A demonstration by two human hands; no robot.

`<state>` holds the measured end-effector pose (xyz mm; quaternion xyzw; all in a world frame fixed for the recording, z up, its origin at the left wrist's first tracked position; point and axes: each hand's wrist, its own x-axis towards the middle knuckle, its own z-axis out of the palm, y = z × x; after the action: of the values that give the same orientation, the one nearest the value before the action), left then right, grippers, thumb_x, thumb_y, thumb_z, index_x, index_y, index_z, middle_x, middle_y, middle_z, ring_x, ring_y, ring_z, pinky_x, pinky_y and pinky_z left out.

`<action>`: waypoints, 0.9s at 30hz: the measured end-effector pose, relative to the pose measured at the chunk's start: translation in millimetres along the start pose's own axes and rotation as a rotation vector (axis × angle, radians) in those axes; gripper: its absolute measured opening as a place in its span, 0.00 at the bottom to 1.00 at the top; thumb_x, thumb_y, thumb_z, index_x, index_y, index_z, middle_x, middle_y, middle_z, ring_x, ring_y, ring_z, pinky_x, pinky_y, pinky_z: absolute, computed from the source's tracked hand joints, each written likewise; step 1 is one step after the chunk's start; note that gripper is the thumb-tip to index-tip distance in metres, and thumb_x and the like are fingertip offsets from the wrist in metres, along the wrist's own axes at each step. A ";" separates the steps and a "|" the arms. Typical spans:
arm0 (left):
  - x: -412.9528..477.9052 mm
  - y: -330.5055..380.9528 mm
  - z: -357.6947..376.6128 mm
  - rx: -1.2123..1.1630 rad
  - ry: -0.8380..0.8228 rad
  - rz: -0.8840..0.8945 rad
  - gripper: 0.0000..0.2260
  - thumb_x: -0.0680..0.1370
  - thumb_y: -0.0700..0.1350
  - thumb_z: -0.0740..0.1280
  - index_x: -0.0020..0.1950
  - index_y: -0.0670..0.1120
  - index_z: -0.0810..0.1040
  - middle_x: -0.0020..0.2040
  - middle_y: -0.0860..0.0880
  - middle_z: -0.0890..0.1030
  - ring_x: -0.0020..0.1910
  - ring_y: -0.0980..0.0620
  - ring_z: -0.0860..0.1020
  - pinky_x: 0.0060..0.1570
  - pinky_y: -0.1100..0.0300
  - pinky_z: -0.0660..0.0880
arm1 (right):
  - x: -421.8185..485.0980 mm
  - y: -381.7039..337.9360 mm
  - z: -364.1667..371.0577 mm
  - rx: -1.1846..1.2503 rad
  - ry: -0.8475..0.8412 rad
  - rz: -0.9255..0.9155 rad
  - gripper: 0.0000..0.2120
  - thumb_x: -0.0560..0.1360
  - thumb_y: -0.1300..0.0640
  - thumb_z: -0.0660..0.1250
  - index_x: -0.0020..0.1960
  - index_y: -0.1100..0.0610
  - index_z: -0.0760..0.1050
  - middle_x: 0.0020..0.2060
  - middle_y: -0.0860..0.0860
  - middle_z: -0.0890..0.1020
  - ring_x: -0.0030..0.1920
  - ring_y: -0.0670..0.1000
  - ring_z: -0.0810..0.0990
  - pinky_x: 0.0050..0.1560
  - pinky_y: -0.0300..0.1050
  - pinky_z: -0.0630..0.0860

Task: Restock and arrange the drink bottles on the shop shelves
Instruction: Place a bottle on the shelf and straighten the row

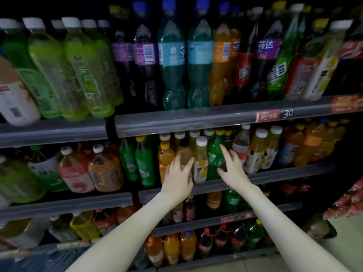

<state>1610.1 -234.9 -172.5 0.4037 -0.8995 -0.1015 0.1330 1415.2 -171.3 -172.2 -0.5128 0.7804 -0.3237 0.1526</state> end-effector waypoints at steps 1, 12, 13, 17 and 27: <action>7.5 4.9 1.6 0.036 0.017 -0.001 0.30 0.80 0.46 0.58 0.78 0.55 0.46 0.77 0.41 0.42 0.76 0.41 0.44 0.74 0.45 0.48 | 8.2 0.3 -1.5 0.005 0.006 -0.027 0.40 0.77 0.59 0.65 0.77 0.41 0.42 0.77 0.55 0.50 0.76 0.57 0.51 0.72 0.53 0.57; 46.0 34.9 25.9 0.069 0.159 0.096 0.34 0.72 0.44 0.68 0.76 0.45 0.58 0.73 0.36 0.60 0.73 0.38 0.56 0.71 0.37 0.55 | 59.3 8.7 -0.6 0.022 0.120 -0.081 0.34 0.69 0.56 0.74 0.69 0.61 0.61 0.65 0.61 0.65 0.66 0.60 0.65 0.66 0.51 0.65; 47.9 34.6 29.8 0.071 0.182 0.106 0.36 0.70 0.45 0.71 0.74 0.44 0.59 0.70 0.35 0.65 0.71 0.38 0.59 0.67 0.33 0.61 | 51.5 8.6 -1.5 0.048 0.081 -0.097 0.35 0.70 0.55 0.74 0.70 0.60 0.60 0.66 0.59 0.64 0.67 0.58 0.65 0.66 0.50 0.66; 51.9 41.9 49.2 0.077 0.233 0.074 0.43 0.61 0.54 0.77 0.72 0.47 0.64 0.65 0.37 0.72 0.66 0.40 0.62 0.64 0.33 0.58 | 16.0 17.6 -3.2 0.201 -0.014 -0.180 0.31 0.71 0.56 0.73 0.68 0.50 0.62 0.63 0.47 0.70 0.62 0.47 0.72 0.61 0.42 0.70; 54.8 73.5 45.9 -0.448 0.068 0.072 0.40 0.72 0.44 0.72 0.76 0.46 0.51 0.66 0.43 0.73 0.59 0.46 0.76 0.51 0.62 0.72 | -17.5 13.2 -31.4 0.306 0.042 -0.182 0.32 0.71 0.53 0.74 0.60 0.29 0.58 0.54 0.29 0.72 0.53 0.32 0.73 0.51 0.28 0.69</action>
<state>1509.0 -224.7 -185.9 0.3347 -0.8633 -0.2803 0.2533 1395.6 -141.1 -159.3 -0.5453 0.6754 -0.4618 0.1825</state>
